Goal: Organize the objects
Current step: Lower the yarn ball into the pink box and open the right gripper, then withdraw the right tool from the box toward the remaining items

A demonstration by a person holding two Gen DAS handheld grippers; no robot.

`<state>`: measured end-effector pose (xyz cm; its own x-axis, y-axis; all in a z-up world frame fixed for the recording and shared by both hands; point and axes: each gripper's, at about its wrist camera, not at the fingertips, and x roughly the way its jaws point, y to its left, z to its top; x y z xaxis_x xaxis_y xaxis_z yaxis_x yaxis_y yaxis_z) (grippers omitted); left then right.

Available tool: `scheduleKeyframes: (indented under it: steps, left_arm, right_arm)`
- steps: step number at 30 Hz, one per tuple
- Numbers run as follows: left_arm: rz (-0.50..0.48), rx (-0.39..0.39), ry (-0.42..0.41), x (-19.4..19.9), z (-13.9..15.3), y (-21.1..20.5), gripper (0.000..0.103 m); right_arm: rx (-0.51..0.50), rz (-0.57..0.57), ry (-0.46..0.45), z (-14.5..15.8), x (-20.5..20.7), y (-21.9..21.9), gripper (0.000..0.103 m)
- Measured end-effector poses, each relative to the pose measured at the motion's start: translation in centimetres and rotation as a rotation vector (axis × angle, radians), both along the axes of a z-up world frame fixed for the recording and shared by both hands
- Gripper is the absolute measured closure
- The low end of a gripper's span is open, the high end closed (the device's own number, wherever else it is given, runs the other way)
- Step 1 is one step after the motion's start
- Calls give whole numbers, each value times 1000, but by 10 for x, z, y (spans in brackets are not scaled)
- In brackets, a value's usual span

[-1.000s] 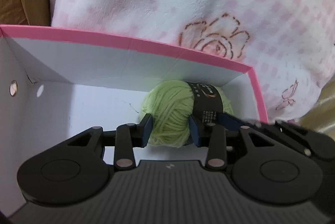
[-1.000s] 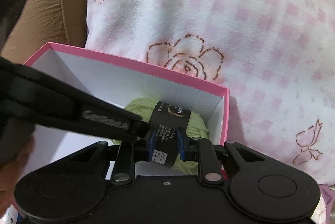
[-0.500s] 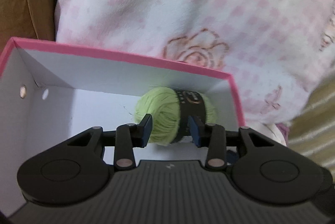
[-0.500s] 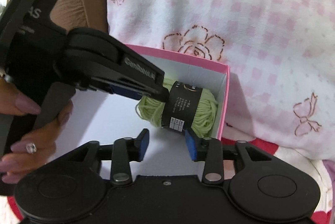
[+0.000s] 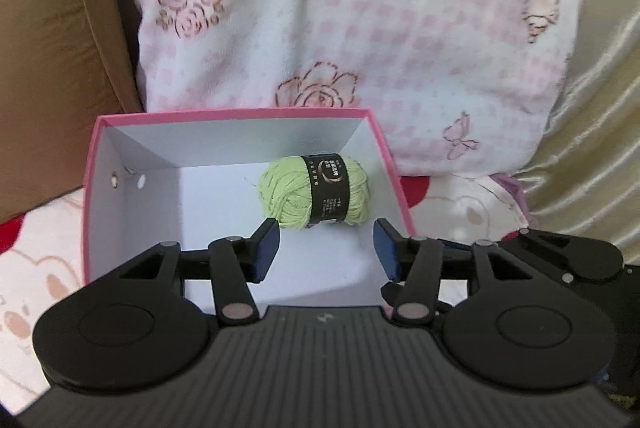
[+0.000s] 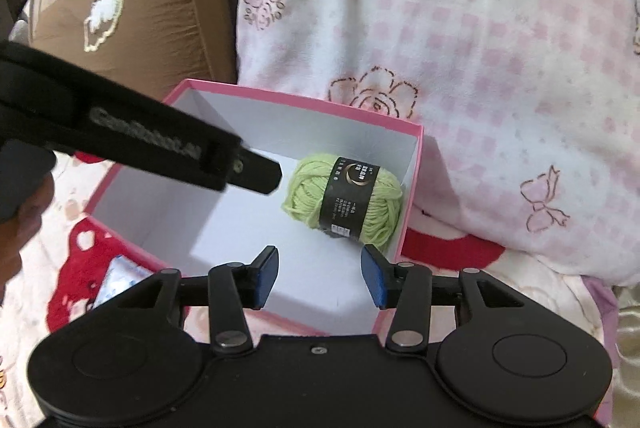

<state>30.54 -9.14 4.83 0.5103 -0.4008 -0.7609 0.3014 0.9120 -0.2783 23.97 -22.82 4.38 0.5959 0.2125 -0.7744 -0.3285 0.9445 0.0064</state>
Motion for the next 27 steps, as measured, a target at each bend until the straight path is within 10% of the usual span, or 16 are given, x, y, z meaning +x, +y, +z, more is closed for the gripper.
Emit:
scheduleKeyframes:
  steps: [27]
  left_arm:
    - [-55,111,51,-138,66,68,38]
  right_arm:
    - [23,83,-18,61,-107,4,16]
